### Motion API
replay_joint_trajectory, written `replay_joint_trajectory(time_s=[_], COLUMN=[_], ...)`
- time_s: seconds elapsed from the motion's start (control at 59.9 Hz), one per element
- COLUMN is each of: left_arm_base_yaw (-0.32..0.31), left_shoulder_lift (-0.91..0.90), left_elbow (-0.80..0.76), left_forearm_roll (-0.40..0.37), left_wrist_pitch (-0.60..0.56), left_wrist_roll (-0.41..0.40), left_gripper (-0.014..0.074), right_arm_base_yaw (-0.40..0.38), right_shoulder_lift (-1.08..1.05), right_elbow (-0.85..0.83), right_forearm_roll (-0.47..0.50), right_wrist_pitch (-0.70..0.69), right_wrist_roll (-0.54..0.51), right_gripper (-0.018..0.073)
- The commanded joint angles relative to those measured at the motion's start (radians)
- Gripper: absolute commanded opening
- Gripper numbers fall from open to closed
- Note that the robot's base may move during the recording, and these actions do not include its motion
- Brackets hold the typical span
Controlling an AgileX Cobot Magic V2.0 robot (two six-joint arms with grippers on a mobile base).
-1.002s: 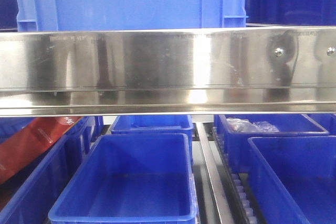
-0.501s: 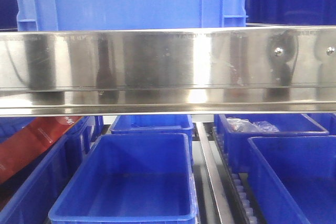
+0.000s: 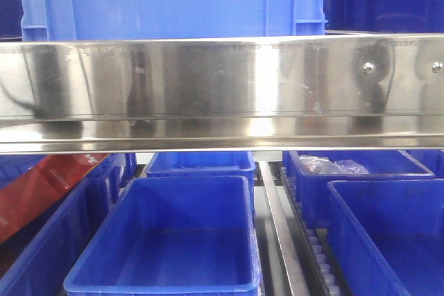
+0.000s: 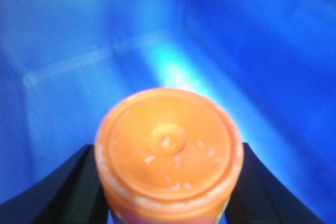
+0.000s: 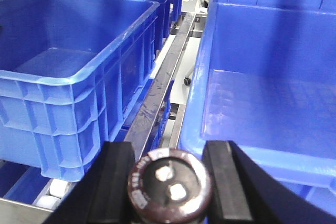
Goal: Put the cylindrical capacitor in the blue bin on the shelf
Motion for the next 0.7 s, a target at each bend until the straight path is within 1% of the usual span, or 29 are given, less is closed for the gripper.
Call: replay_joint_trajectory(time_s=[0.0, 0.033, 0.084, 0.134, 0.167, 0.184, 0.217, 0.234, 0.251, 0.267, 0.501, 0.551, 0.685], left_arm_base_yaw=[-0.005, -0.005, -0.005, -0.005, -0.005, -0.005, -0.005, -0.005, -0.005, -0.005, -0.005, -0.005, 0.002], left_shoulder_lift=[0.008, 0.010, 0.010, 0.010, 0.010, 0.010, 0.010, 0.010, 0.010, 0.010, -0.053, -0.087, -0.189], left_elbow=[-0.016, -0.016, -0.016, -0.016, -0.016, -0.016, -0.016, -0.016, -0.016, -0.016, -0.016, -0.016, -0.016], left_forearm_roll=[-0.013, -0.013, -0.013, -0.013, -0.013, -0.013, -0.013, -0.013, -0.015, -0.018, -0.026, -0.026, -0.023], left_wrist_pitch=[-0.024, -0.024, -0.027, -0.030, -0.033, -0.033, -0.033, -0.033, -0.033, -0.030, 0.026, 0.039, 0.097], left_wrist_roll=[0.000, 0.000, 0.000, 0.000, 0.000, 0.000, 0.000, 0.000, 0.000, -0.002, -0.002, -0.002, -0.002], left_gripper=[0.0019, 0.0071, 0.0179, 0.0319, 0.0395, 0.0452, 0.0527, 0.0582, 0.0615, 0.0631, 0.0435, 0.0379, 0.0185], right_arm_base_yaw=[0.000, 0.000, 0.000, 0.000, 0.000, 0.000, 0.000, 0.000, 0.000, 0.000, 0.000, 0.000, 0.000], right_shoulder_lift=[-0.006, -0.006, -0.006, -0.006, -0.006, -0.006, -0.006, -0.006, -0.006, -0.006, -0.006, -0.006, -0.006], right_elbow=[0.001, 0.001, 0.001, 0.001, 0.001, 0.001, 0.001, 0.001, 0.001, 0.001, 0.001, 0.001, 0.001], right_forearm_roll=[0.002, 0.002, 0.002, 0.002, 0.002, 0.002, 0.002, 0.002, 0.002, 0.002, 0.002, 0.002, 0.002], right_wrist_pitch=[-0.029, -0.029, -0.029, -0.029, -0.029, -0.031, -0.031, -0.033, -0.033, -0.033, -0.033, -0.033, -0.033], right_wrist_roll=[-0.002, -0.002, -0.002, -0.002, -0.002, -0.002, -0.002, -0.002, -0.002, -0.002, -0.002, -0.002, -0.002], right_gripper=[-0.0130, -0.0130, -0.0130, -0.0130, -0.0130, -0.0130, -0.0130, -0.0130, -0.0130, -0.0130, -0.0130, -0.0130, -0.0130])
